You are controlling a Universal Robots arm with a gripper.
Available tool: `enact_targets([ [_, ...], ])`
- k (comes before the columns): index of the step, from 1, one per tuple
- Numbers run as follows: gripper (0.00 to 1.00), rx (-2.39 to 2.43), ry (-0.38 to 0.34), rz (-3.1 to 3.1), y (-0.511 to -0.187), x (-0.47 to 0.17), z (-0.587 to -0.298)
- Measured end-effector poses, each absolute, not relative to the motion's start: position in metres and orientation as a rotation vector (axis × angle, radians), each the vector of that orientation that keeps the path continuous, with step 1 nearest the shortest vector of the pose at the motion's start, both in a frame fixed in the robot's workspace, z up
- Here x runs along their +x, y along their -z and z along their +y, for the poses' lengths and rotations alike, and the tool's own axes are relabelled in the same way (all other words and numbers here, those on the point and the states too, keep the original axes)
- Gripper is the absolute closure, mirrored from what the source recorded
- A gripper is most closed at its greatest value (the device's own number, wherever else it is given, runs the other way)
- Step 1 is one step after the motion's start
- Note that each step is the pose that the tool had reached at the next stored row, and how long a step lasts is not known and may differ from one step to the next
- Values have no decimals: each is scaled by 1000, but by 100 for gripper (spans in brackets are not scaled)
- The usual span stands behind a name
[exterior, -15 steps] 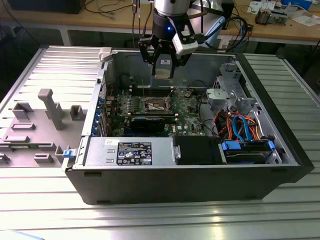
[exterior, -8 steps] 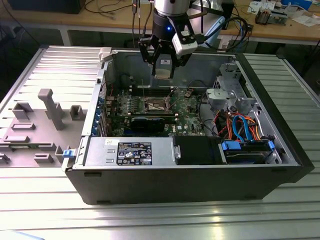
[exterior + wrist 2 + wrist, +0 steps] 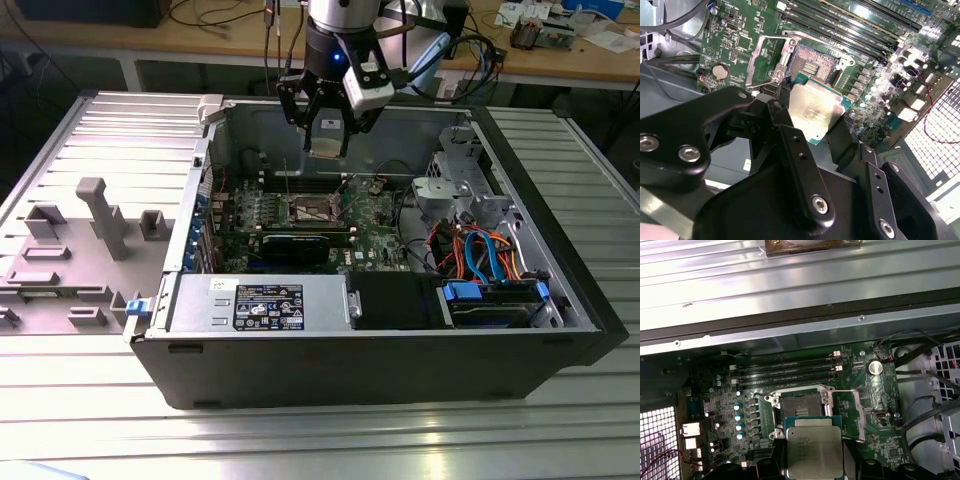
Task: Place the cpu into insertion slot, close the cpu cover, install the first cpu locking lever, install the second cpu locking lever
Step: 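Place the cpu into insertion slot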
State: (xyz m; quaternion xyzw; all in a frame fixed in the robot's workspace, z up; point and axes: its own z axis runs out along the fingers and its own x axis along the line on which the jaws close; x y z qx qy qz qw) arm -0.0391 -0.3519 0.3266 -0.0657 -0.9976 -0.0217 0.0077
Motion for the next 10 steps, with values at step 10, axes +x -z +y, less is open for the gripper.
enact_targets([
  [10,45,-240,68,-3117,-326,-39,-352],
])
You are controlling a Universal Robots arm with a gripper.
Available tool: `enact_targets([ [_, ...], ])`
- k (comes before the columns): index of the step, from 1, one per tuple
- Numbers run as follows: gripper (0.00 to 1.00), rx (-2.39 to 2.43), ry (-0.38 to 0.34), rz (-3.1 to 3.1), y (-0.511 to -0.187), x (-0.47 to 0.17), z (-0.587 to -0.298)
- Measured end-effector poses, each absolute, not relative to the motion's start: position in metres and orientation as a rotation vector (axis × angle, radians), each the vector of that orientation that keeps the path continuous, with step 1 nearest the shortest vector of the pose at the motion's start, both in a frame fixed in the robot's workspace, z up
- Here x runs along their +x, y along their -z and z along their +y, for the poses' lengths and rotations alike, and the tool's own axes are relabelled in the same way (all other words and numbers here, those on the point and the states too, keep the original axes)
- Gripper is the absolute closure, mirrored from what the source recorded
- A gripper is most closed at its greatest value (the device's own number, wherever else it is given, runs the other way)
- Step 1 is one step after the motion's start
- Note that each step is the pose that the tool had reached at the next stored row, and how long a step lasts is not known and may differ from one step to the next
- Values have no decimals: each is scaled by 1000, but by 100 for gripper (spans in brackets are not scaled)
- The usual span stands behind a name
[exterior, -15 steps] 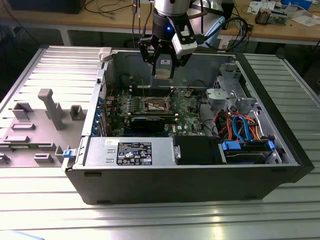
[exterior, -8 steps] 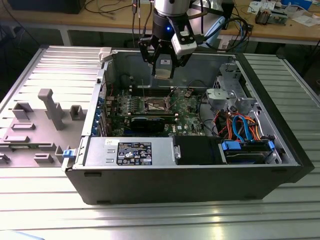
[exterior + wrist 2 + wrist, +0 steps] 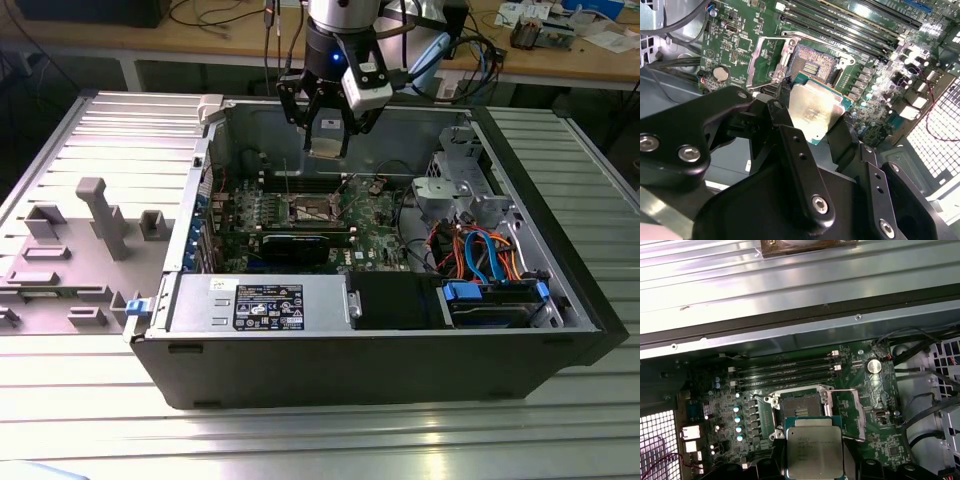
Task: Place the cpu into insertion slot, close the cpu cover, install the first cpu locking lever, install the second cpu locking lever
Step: 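Place the cpu into insertion slot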
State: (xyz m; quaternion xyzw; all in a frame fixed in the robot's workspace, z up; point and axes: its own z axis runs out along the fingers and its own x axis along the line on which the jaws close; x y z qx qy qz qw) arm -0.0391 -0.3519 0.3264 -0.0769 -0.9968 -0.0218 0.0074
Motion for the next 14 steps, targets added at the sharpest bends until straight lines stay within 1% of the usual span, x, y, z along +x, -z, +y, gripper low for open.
enact_targets([
  [14,45,-321,69,-3111,-326,-39,-352],
])
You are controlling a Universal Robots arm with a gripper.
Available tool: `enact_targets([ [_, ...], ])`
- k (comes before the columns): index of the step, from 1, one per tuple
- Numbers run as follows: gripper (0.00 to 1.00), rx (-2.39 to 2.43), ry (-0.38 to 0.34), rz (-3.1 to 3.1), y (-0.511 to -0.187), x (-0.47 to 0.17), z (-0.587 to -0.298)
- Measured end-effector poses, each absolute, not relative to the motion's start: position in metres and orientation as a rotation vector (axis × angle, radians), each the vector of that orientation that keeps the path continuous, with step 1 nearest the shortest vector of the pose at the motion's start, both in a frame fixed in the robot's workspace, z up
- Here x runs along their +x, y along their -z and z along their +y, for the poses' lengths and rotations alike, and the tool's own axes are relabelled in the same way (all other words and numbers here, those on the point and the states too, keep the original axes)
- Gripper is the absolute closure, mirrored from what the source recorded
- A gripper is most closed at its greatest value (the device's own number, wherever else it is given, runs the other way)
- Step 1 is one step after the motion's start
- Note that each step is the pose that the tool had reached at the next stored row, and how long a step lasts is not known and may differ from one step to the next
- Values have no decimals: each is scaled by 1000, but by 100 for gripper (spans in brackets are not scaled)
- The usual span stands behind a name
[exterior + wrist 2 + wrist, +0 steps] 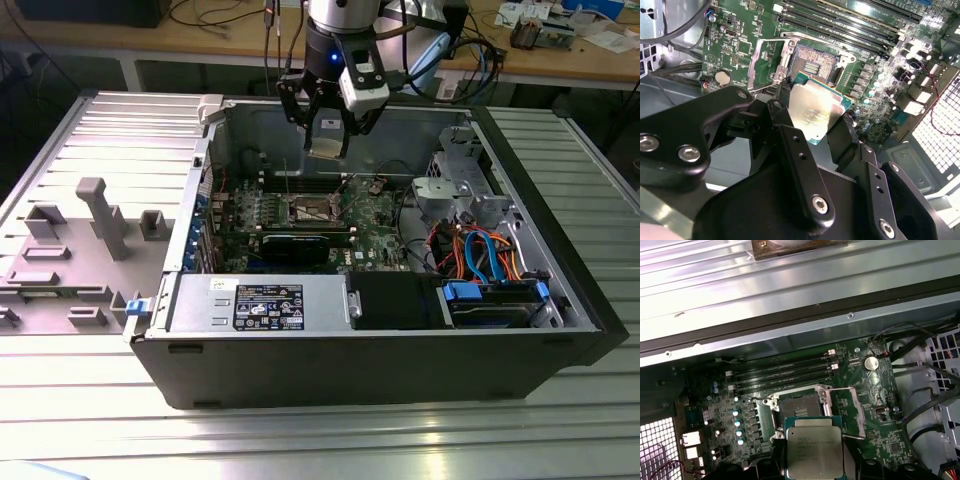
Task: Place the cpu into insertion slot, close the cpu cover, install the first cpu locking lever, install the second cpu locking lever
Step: 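Place the cpu into insertion slot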
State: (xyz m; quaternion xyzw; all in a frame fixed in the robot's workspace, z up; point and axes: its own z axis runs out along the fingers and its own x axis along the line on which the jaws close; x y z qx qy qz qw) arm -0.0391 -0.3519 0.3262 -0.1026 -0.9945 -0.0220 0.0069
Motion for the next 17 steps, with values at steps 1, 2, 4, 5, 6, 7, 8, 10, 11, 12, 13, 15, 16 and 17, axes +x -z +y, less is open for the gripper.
enact_targets([
  [1,45,-324,69,-3110,-326,-39,-352],
  [2,45,-328,69,-3110,-326,-39,-352],
  [4,45,-336,69,-3109,-326,-39,-352],
  [5,45,-342,69,-3109,-326,-39,-352],
  [6,45,-345,69,-3108,-326,-39,-352],
  [7,45,-351,69,-3108,-326,-39,-352],
  [8,45,-354,69,-3107,-326,-39,-352],
  [10,45,-365,69,-3106,-326,-39,-352],
  [11,45,-369,69,-3106,-326,-39,-352],
  [12,45,-373,69,-3106,-326,-39,-352],
  [13,45,-377,69,-3105,-326,-39,-352],
  [15,45,-386,69,-3104,-326,-39,-352],
  [16,45,-408,69,-3102,-326,-39,-352],
  [17,45,-436,70,-3098,-326,-39,-352],
])
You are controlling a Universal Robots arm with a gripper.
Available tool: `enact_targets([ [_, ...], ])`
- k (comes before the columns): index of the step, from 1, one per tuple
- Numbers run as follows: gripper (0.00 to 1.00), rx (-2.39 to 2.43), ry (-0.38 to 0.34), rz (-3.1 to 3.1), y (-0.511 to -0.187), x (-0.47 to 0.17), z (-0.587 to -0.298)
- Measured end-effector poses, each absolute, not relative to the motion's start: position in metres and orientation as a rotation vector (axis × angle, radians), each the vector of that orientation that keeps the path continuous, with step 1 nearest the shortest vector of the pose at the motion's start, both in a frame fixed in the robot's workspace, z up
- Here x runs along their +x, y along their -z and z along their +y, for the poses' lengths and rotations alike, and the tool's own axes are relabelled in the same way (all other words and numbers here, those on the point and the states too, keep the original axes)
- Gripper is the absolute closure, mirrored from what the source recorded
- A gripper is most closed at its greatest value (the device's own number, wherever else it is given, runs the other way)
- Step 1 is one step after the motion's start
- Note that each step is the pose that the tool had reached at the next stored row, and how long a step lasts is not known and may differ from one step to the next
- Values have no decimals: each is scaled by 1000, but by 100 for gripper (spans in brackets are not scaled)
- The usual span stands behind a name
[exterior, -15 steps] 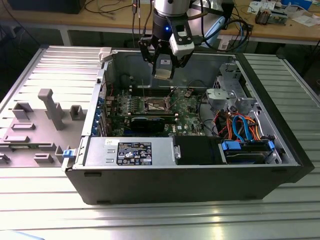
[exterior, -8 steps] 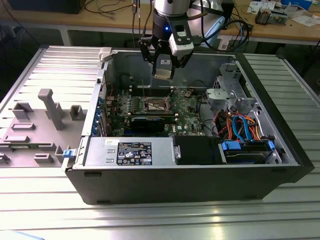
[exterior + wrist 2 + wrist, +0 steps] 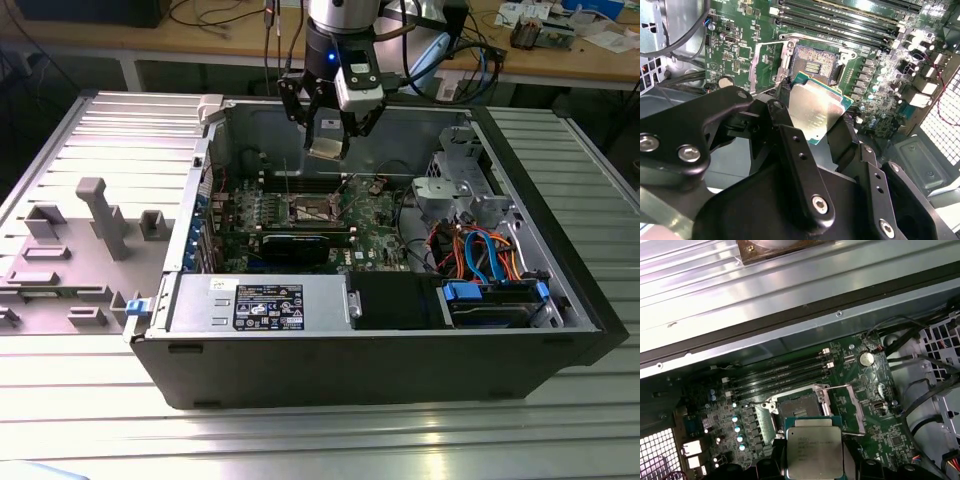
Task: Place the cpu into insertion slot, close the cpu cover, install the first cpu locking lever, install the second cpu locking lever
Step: 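Place the cpu into insertion slot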
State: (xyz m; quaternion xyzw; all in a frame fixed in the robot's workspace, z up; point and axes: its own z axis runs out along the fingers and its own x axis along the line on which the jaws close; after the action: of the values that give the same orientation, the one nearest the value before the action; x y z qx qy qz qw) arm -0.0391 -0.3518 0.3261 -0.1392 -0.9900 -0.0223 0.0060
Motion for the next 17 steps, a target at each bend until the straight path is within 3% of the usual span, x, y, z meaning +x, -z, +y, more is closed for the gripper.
enact_targets([
  [17,45,-506,70,-3089,-326,-39,-352],
])
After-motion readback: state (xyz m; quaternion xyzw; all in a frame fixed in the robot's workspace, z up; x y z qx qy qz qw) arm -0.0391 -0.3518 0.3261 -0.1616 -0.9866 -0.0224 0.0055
